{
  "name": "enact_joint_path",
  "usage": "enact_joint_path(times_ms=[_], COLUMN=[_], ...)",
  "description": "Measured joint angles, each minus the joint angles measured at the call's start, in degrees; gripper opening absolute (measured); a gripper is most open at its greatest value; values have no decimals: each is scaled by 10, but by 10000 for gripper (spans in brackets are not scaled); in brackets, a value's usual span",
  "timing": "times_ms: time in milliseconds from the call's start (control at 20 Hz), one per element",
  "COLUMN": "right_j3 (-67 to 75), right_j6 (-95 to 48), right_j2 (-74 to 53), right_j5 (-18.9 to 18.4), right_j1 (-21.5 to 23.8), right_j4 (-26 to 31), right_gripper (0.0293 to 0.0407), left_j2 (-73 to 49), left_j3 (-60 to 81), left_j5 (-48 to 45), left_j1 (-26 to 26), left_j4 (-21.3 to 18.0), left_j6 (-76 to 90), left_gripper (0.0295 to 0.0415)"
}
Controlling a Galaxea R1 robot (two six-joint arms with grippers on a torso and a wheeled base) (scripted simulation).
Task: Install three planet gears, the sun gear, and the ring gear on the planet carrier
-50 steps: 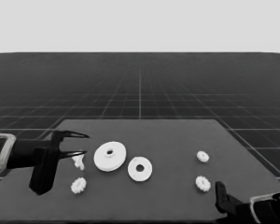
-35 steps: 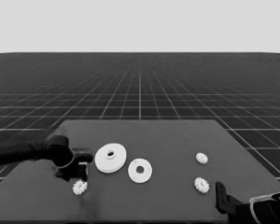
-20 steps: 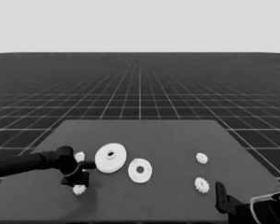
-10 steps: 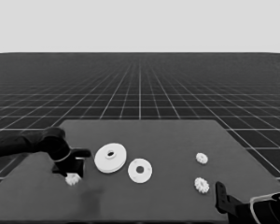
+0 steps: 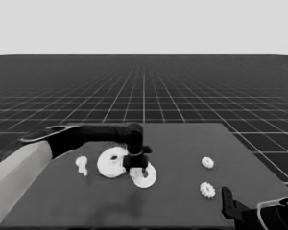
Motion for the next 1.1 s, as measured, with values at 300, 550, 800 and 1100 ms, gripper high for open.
enact_joint_path(times_ms=[300, 550, 800, 1100], right_j3=[0, 0, 0, 0], right_j6=[0, 0, 0, 0], right_j2=[0, 0, 0, 0], right_j5=[0, 0, 0, 0], right_j1=[0, 0, 0, 0], right_j4=[0, 0, 0, 0], right_gripper=[385, 385, 385, 385], left_j2=[25, 30, 31, 31], left_j3=[-59, -84, -86, -86], left_j5=[-10, -19, -20, -20], left_j1=[66, 96, 98, 98], left_j4=[65, 94, 96, 96], left_j6=[33, 50, 51, 51], left_gripper=[312, 312, 371, 385])
